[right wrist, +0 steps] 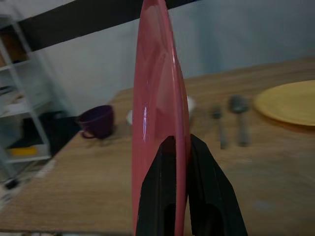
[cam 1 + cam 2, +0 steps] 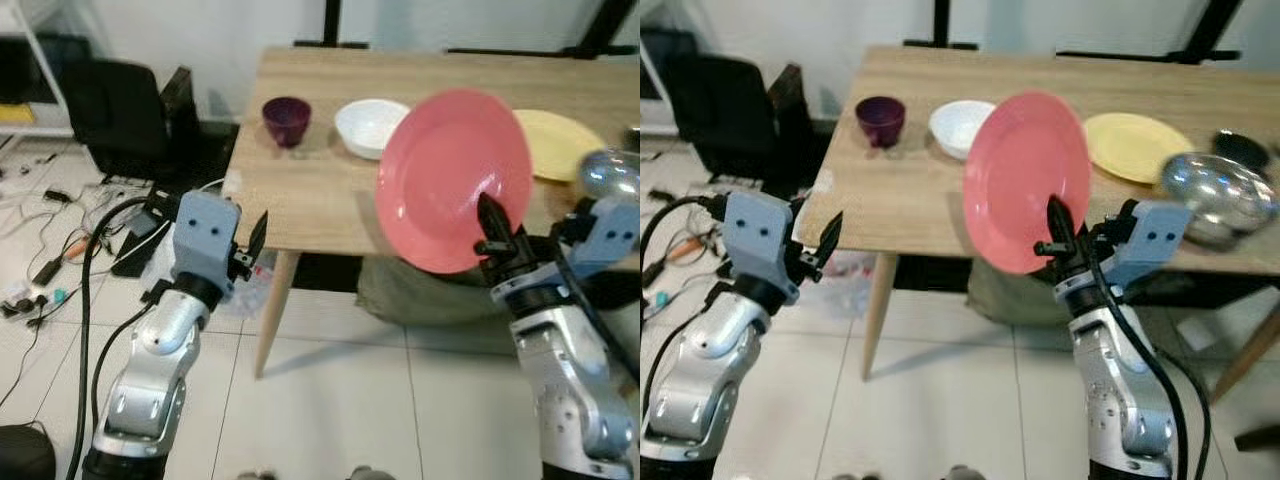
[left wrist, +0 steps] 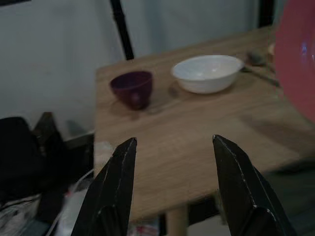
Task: Setting the table
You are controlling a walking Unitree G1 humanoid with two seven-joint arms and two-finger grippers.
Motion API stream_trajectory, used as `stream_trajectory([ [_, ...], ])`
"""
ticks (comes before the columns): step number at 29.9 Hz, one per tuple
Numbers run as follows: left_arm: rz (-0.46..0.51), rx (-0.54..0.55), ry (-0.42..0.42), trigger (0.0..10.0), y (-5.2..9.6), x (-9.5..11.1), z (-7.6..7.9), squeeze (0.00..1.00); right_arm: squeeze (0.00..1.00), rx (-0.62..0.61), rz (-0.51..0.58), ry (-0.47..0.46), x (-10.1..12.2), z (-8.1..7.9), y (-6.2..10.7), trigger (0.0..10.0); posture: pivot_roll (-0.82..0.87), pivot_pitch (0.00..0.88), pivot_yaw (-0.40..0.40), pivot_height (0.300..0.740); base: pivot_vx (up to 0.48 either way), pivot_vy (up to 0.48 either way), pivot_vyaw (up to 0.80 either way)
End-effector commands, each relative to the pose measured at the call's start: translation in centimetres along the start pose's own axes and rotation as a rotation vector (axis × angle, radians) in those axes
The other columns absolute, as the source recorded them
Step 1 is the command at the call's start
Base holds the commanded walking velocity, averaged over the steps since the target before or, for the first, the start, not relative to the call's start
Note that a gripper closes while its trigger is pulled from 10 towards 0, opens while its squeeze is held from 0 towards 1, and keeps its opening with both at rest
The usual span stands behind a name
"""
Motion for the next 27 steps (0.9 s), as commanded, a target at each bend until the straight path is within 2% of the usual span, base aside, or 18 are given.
stream_trajectory([
  [1, -0.030, 0.014, -0.006, 10.0, 0.36, -0.61, -0.32, 0.00, 0.00, 0.016, 0.003, -0.005, -0.06, -0.61, 0.05, 10.0, -0.14, 0.025, 0.034, 0.740, -0.341, 0.000, 0.00],
  [27, -0.034, 0.007, -0.002, 10.0, 0.32, -0.67, -0.11, 0.00, 0.00, 0.015, -0.003, 0.001, -0.16, -0.59, 0.09, 10.0, -0.14, 0.029, 0.034, 0.740, -0.336, 0.000, 0.00],
])
Point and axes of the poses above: a point about 5 cm out from each wrist's last joint towards the gripper, its own y axis pointing back from the gripper into the wrist, its own x axis along the axis of the wrist's last joint, z = x × y, the point moved 1 cm from there along -y, pointing out of the wrist towards the gripper, and after that the axes turned 11 degrees about y, right-handed, at the moved point
